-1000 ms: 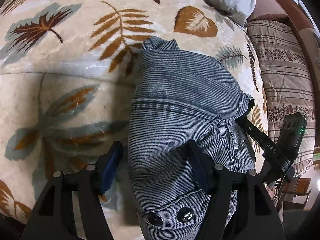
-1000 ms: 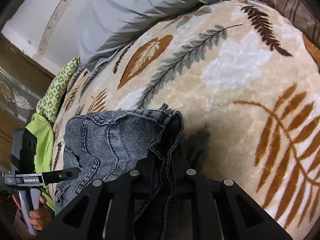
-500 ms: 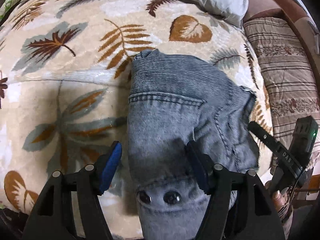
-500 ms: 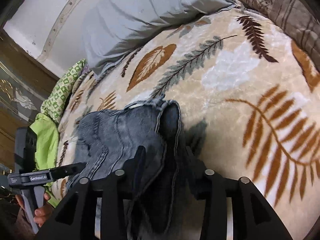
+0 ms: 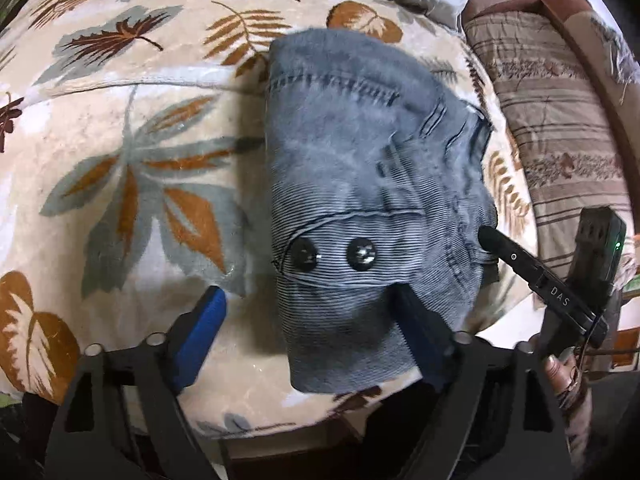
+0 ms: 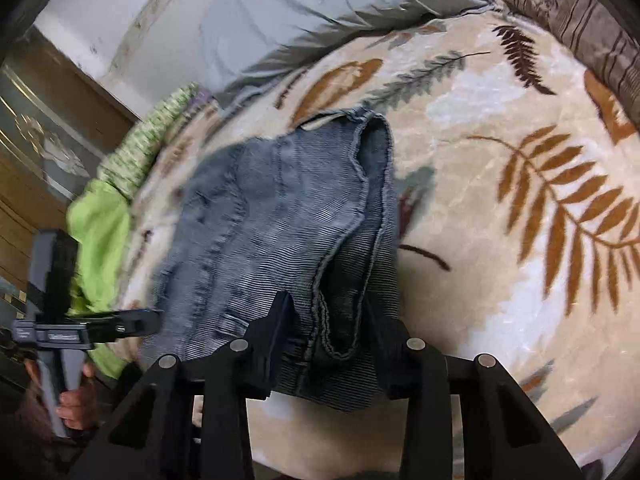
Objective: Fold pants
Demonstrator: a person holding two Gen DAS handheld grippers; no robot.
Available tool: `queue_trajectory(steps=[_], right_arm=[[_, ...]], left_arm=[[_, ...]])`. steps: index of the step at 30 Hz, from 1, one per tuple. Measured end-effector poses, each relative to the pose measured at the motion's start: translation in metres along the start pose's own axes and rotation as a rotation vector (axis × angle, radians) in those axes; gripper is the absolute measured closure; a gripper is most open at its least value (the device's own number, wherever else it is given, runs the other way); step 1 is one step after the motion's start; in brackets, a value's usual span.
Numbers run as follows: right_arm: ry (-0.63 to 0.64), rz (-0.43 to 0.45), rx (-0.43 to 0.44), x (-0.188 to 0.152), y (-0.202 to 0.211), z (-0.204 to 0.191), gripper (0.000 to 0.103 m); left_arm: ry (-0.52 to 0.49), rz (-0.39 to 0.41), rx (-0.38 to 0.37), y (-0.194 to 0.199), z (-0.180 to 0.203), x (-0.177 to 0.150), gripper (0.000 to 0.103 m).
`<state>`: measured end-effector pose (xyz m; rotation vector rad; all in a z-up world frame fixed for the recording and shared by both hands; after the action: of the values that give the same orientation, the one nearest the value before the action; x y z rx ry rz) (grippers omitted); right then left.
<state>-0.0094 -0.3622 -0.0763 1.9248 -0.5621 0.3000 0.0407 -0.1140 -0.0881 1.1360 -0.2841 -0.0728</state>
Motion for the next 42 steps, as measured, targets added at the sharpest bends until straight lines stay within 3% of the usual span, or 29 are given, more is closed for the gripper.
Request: queue_trajectory(steps=[4,8,14,18,21,26,29,31,32,36,40,42], right_arm=[[0.046,-0.008,-0.055,-0.007,-0.009,0.005,0.067],[0.074,-0.012,-0.082,-0.006,-0.008,0.001,0.065],[-0.009,0.026,-0.004,0.006,0.012,0.004,0.058],[-0.087,0.072,0.034,0.024,0.018,0.013,0.045],[-0.111,0.081,0.033,0.04,0.01,0.017,0.044],[-0.153,0.08,0.016,0.063,-0.017,0.019,0.044],[-0.144,0.075,0.014,0.072,-0.029,0.02,0.047],[-0.12,0.077,-0.007,0.075,-0.032,0.019,0.066],[-0.108,0.072,-0.036,0.076,-0.034,0.02,0.068],[-0.133,0.044,-0.078,0.072,-0.044,0.04,0.063],[-0.139,0.055,-0.042,0.069,-0.036,0.044,0.057],[-0.152,0.053,0.019,0.067,-0.029,0.044,0.057]], left_arm=[[-0.055,0.025,0.046,-0.011,0.005,-0.006,0.004],[-0.049,0.017,0.035,-0.011,0.004,-0.006,0.004],[-0.1,0.048,0.036,0.008,0.009,-0.003,0.006],[-0.092,0.091,0.002,0.024,0.008,0.015,0.006],[-0.037,0.108,-0.005,0.026,-0.003,0.038,0.006],[0.095,0.045,-0.042,0.005,-0.023,0.071,0.006],[0.093,0.038,-0.034,-0.003,-0.018,0.075,0.006],[0.07,0.038,-0.013,-0.009,-0.014,0.075,0.006],[0.061,0.03,-0.001,-0.014,-0.012,0.074,0.006],[0.07,0.004,0.039,-0.032,-0.017,0.072,0.006],[0.085,0.004,0.023,-0.024,-0.021,0.075,0.006],[0.073,0.023,-0.007,-0.013,-0.02,0.074,0.006]])
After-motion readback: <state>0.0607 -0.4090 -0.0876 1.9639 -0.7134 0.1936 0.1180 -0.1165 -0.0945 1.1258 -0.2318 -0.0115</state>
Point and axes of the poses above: each gripper's, at about its wrist camera, not at the fingertips, and y roughly against the way its jaws point, z to its right, x to its top, the point moved 3 cm from there along -y, roughly the way its jaws point, and after that the axes turned 3 degrees about y, right-handed, at the moved point
